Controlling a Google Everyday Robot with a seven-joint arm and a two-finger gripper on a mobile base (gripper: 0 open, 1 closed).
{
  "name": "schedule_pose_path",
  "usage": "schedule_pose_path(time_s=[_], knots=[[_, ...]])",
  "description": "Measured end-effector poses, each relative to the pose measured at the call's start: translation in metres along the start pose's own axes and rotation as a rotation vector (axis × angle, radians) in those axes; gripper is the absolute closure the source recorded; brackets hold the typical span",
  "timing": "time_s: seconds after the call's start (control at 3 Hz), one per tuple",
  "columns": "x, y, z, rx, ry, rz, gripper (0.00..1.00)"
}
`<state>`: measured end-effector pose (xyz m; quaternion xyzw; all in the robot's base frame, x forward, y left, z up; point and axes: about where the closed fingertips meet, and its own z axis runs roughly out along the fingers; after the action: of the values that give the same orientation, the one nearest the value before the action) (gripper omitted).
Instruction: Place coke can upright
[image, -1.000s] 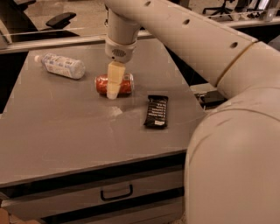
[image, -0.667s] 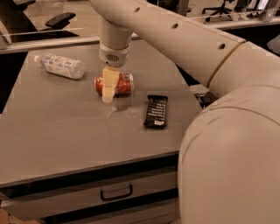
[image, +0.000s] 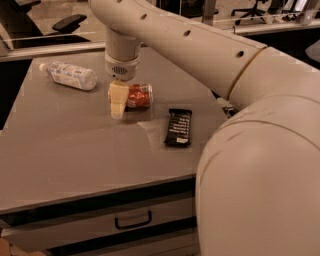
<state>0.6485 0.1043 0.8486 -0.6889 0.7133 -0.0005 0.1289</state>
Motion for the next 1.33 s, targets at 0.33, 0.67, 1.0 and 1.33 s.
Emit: schedule_pose_path(time_s=[0.33, 0.67, 1.0, 1.33], knots=[[-0.001, -0.001, -0.001, 0.004, 0.004, -0.004, 0.39], [-0.004, -0.004, -0.007, 0.016, 0.004, -0.020, 0.61], [-0.013, -0.014, -0.031, 0.054, -0.125, -0.025, 0.85], [-0.020, -0.029, -0.057, 0.100, -0.358, -0.015, 1.00]])
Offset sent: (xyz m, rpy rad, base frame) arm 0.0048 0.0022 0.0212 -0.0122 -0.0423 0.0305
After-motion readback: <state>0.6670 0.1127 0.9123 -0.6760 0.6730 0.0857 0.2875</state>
